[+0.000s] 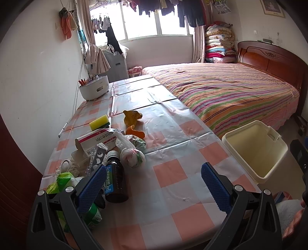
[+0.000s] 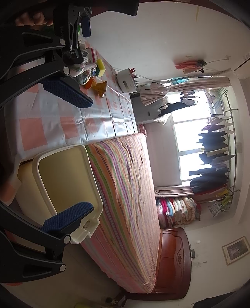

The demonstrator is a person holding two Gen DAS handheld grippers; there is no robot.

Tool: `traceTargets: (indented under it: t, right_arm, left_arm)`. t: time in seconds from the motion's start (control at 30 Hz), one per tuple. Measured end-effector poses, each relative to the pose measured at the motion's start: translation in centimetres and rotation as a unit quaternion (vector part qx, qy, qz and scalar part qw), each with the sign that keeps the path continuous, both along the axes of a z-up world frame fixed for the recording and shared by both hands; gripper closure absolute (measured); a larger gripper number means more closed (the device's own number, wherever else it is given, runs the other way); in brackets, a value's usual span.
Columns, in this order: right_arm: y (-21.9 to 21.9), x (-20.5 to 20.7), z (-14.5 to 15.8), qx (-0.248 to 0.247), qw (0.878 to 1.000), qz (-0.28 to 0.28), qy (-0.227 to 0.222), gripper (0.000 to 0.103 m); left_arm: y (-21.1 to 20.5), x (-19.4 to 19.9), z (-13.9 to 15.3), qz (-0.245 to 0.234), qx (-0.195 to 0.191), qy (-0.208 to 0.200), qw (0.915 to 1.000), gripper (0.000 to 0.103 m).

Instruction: Collect trash

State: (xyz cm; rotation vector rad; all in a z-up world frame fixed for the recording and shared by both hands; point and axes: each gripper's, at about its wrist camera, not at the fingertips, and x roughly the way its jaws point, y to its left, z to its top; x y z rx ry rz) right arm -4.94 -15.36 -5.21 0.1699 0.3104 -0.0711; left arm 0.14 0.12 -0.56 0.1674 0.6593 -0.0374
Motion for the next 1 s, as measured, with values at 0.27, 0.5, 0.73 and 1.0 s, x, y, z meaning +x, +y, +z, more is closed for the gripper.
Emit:
traceTargets:
  t: [0.27,0.5,0.73,1.0]
  right_arm:
    - [0.19,0.07,-0.08,-0.001,1.000,0.002,0.002,0.006]
    - [0.42,0.34,-0.22,-0.002,1.000,0.004,0.006,0.006]
    - [0.60,0.38,-0.26,-0.003,1.000,0.006,0.007,0.006]
    - [0.66,0.45,-0.46,-0.001,1.000,0.010,0.009,0.006]
  left_arm:
    - [0.07,-0.03,-0.06,0.001,0.000,0.001,1.0000,0.007]
    - [0.17,-0.05,-0.02,0.000,0.000,0.001,1.0000,0.007]
    - [0.28,-0.07,0.01,0.000,0.000,0.001,1.0000,0.007]
    - [0.26,-0.12,0.04,0.000,0.000,0.000,1.0000,0.007]
